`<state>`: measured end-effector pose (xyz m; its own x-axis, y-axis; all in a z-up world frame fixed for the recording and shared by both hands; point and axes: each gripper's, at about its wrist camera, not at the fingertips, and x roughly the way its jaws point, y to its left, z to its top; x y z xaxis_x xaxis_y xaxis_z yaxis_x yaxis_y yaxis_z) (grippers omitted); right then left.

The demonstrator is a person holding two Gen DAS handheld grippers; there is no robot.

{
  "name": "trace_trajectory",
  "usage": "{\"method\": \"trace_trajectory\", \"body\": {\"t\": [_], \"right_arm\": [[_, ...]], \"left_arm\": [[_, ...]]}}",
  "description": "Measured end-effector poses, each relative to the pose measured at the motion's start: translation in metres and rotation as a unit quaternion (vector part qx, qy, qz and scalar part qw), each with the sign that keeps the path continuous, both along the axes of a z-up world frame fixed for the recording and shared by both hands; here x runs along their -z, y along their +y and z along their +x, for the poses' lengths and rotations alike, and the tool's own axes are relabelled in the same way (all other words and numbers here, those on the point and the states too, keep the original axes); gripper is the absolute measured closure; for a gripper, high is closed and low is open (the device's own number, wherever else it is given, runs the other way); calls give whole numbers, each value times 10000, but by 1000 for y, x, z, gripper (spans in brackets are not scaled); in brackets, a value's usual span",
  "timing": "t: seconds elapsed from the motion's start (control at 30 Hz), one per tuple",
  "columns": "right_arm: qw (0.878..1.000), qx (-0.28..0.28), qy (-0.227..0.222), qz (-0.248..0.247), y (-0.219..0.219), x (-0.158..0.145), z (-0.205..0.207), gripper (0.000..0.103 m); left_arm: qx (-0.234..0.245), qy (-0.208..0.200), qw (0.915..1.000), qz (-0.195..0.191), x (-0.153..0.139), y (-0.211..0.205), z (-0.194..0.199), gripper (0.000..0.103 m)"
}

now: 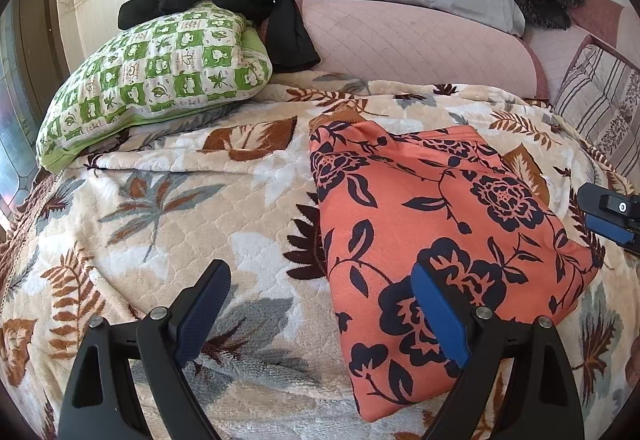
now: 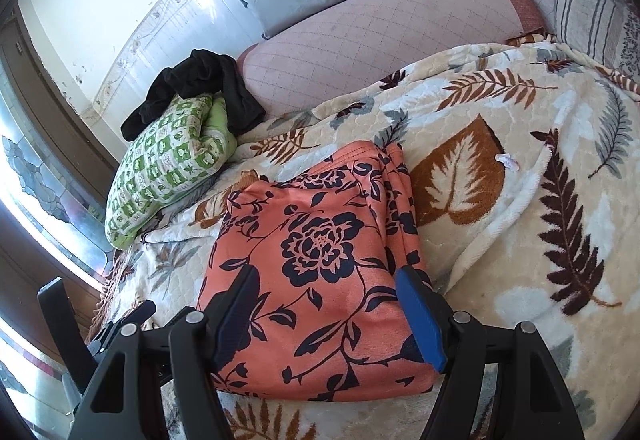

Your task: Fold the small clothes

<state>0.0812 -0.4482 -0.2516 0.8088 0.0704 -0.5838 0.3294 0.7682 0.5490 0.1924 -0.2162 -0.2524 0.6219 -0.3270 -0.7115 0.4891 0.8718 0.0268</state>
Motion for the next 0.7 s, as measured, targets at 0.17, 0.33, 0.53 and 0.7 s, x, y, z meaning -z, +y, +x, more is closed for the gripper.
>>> {"method": "trace_trajectory", "body": {"t": [0.17, 0.33, 0.53, 0.7], "right_arm": [[10000, 17, 37, 59, -5, 5, 2, 29], [10000, -9, 16, 34, -5, 3, 2, 29], [10000, -1, 1, 37, -5, 3, 2, 29], [10000, -28, 0, 45, -5, 5, 4, 29]], "left_arm": [[-40, 8, 10000, 2, 1, -1, 2, 11], [-34, 19, 10000, 30, 2, -2, 3, 11], [-12, -12, 10000, 29, 0, -2, 1, 11], [-11, -7, 10000, 18, 0, -2, 1, 11]]}}
